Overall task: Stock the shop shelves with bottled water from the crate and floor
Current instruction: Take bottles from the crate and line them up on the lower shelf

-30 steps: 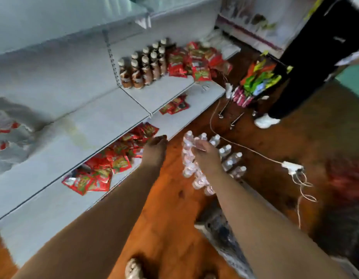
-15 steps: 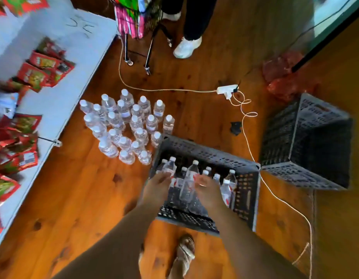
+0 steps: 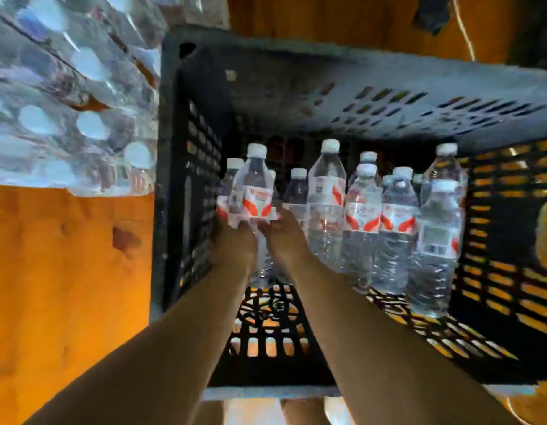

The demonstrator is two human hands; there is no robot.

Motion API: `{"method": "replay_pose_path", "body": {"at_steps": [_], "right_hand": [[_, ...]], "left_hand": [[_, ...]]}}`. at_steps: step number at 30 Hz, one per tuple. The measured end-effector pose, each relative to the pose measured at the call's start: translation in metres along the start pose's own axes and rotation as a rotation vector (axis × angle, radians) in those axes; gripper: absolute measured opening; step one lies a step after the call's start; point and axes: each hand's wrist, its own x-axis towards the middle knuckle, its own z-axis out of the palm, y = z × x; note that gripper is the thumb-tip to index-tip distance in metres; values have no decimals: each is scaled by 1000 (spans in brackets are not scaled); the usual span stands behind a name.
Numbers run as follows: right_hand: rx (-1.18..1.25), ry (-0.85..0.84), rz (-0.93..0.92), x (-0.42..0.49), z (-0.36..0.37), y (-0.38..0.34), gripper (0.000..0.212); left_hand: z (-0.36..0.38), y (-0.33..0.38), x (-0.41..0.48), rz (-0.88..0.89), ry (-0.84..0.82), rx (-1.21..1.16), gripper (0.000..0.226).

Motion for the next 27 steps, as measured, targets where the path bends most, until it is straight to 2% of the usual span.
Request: {"method": "replay_pose_path", "body": {"at_steps": [1,5,7,11,13,16,17,21,23,25,27], "right_hand": [[-8,-24,-5,4,5,6,36],[140,-76,71,5,10,15,36],[244,-119,147,2,5,12,38],[411,-213,230,-30,-27,3,24],[452,-225,197,-56,-48,-7,24],[460,-139,112,-105,-74,-43,18],[441,-120,73,-122,-81,-55,14],[468,-64,-35,-194,-102,-114,8],[472,-80,-92,-225,-114,-139,7],[476,-131,-150,-258,-127,-167,41],[433,-254,-174,-289,-136,-197,73]], "left_hand": [[5,-1,3,-24,3,-46,30],[9,-9,6,-31,-39,-152,43],[3,-8,2,-36,-68,-226,42],[-14,-1,-23,-25,-211,-387,32],[-26,6,-44,10,-322,-429,42],[-51,28,-87,21,-475,-422,66],[-60,37,-104,43,-498,-404,67],[-109,82,-169,154,-558,-409,22],[-138,100,-195,186,-640,-438,18],[-168,118,-225,230,-718,-451,33],[-198,136,-256,271,-751,-489,49]]}}
